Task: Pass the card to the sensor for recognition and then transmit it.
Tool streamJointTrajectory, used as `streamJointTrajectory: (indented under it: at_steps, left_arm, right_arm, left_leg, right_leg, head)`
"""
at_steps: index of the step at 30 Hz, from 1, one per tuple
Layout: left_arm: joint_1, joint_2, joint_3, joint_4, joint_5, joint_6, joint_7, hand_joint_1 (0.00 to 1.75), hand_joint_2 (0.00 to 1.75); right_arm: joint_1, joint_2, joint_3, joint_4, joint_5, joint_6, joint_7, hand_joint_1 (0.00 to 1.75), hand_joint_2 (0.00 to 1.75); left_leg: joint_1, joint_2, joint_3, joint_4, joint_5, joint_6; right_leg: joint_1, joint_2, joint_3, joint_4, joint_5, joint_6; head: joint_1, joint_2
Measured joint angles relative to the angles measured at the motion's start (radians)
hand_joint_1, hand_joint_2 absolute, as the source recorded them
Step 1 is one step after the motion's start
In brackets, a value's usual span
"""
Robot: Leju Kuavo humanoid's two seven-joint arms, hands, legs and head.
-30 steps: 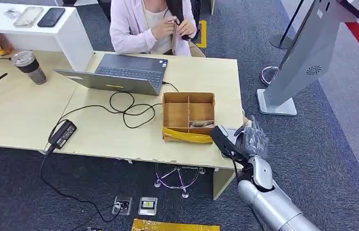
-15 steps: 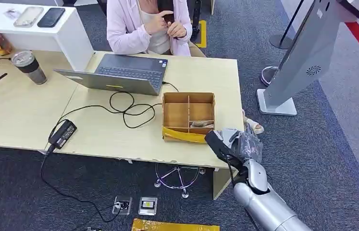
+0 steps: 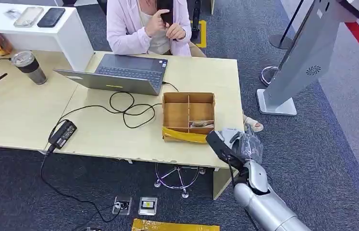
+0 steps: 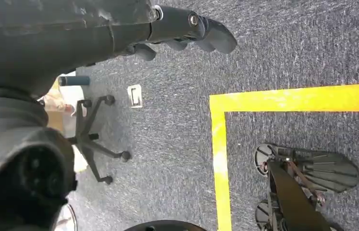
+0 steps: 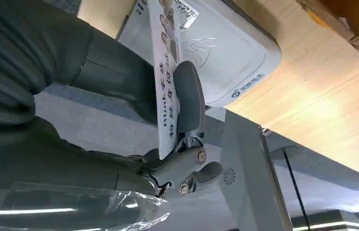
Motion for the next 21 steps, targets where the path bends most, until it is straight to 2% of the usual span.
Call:
streamJointTrajectory:
  at_steps: [21]
  left_arm:
    - [0.000, 0.000, 0.000, 0.000, 0.004, 0.016, -0.002, 0.00, 0.00]
  right_arm:
    - [0.007, -0.001, -0.024, 0.019, -0.011, 0.029, 0.005, 1.75, 1.75]
  left_leg:
    - [0.000, 0.001, 0.001, 0.000, 0.000, 0.000]
  right_leg:
    - [0.000, 0.000, 0.000, 0.000, 0.000, 0.000]
  head:
    - [0.000, 0.000]
